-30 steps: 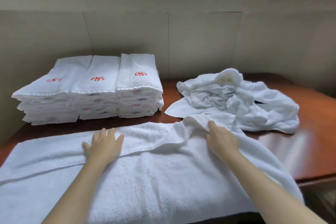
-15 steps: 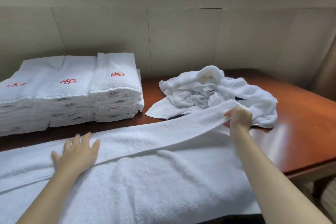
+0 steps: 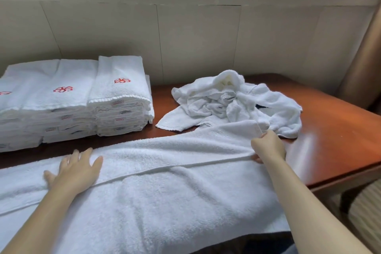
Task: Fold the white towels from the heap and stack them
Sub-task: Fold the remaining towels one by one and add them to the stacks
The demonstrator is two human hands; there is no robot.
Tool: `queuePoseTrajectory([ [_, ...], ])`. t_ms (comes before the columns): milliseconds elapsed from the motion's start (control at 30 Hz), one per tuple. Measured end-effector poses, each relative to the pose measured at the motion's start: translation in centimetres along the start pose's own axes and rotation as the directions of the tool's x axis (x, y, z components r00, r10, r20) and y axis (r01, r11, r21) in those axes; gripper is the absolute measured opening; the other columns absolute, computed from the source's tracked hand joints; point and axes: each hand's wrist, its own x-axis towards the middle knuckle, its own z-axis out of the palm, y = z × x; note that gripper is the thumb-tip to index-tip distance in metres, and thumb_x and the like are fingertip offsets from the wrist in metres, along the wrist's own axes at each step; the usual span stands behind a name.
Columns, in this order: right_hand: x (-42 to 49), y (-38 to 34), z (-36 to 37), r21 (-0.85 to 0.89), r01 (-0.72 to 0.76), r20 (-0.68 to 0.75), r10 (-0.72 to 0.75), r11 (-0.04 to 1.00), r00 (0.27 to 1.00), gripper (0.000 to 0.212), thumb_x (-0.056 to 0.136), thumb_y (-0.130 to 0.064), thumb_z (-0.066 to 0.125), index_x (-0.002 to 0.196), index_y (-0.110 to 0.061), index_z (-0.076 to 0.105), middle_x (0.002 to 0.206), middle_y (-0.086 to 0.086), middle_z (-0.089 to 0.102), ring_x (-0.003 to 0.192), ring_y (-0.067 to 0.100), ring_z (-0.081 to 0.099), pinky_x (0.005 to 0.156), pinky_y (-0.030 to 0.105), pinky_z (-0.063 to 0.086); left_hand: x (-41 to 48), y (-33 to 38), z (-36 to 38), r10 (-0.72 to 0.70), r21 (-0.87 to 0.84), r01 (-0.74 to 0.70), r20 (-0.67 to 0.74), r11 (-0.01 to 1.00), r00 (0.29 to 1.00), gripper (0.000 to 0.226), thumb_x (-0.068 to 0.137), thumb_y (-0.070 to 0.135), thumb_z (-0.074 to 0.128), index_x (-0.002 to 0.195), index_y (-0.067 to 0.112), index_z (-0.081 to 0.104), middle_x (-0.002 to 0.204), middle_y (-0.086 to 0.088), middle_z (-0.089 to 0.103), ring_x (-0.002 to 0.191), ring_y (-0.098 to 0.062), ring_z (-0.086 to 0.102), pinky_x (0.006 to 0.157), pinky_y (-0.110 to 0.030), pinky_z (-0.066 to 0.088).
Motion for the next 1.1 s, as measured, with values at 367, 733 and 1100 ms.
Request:
queuePoseTrajectory([
  [367, -4.6, -4.4, 4.2, -0.538, 0.568, 0.023, -0.663, 0.623, 0.748, 0.038, 0.083, -0.009, 0.052, 0.121, -0.011, 0.052, 0.129, 0.017, 0.04, 0.112, 0.035, 0.042, 0.091, 0.038, 0.038, -1.6, 2.3, -0.9, 0.369, 0.022, -0.368, -0.07, 0.929, 0.927, 0.058, 0.097, 0.053, 0.033, 0.15, 0.03, 0.024, 0.159, 0.0, 0.016, 0.145, -0.017, 0.015, 0.116, -0.049, 0.016],
  [733, -5.5, -2.3, 9.7, -0.254, 0.903, 0.65, -0.63, 0.347, 0.425, 0.06, 0.09, -0.064, 0.037, 0.142, -0.033, 0.033, 0.156, 0.0, 0.018, 0.145, 0.021, 0.011, 0.118, 0.046, 0.005, -4.8, 4.9, 1.0, 0.784, 0.104, -0.823, -0.391, 0.558, 0.483, 0.028, 0.089, 0.032, 0.052, 0.09, 0.011, 0.071, 0.092, -0.002, 0.068, 0.079, -0.025, 0.066, 0.069, -0.033, 0.051],
  [1100, -6.6, -1.7, 9.0, -0.224, 0.96, 0.434, -0.866, 0.165, 0.25, 0.029, 0.095, -0.024, 0.035, 0.089, -0.009, 0.059, 0.096, 0.006, 0.061, 0.092, 0.028, 0.053, 0.09, 0.033, 0.035, -6.1, 4.6, 0.8, 0.813, 0.118, -0.87, -0.435, 0.478, 0.388, 0.031, 0.085, 0.024, 0.044, 0.064, 0.007, 0.058, 0.069, -0.003, 0.057, 0.054, -0.023, 0.052, 0.046, -0.029, 0.043],
])
